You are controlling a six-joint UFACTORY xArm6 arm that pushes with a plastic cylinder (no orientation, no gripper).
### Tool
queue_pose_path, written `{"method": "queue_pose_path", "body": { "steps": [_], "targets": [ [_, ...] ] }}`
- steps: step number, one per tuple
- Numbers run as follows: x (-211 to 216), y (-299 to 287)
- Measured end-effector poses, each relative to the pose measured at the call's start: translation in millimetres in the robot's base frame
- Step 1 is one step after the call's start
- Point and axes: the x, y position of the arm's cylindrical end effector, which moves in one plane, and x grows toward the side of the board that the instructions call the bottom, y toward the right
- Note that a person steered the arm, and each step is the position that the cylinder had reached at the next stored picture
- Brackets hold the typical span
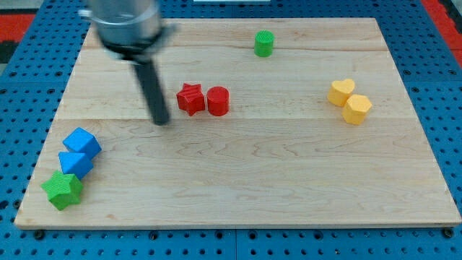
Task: Move your arm to the right center
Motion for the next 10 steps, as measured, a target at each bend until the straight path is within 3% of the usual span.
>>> {"method": "queue_pose_path", "body": {
  "steps": [1,2,10],
  "targets": [
    [31.4,120.5],
    [32.6,166.1],
    [32.7,243.0]
  ]
}}
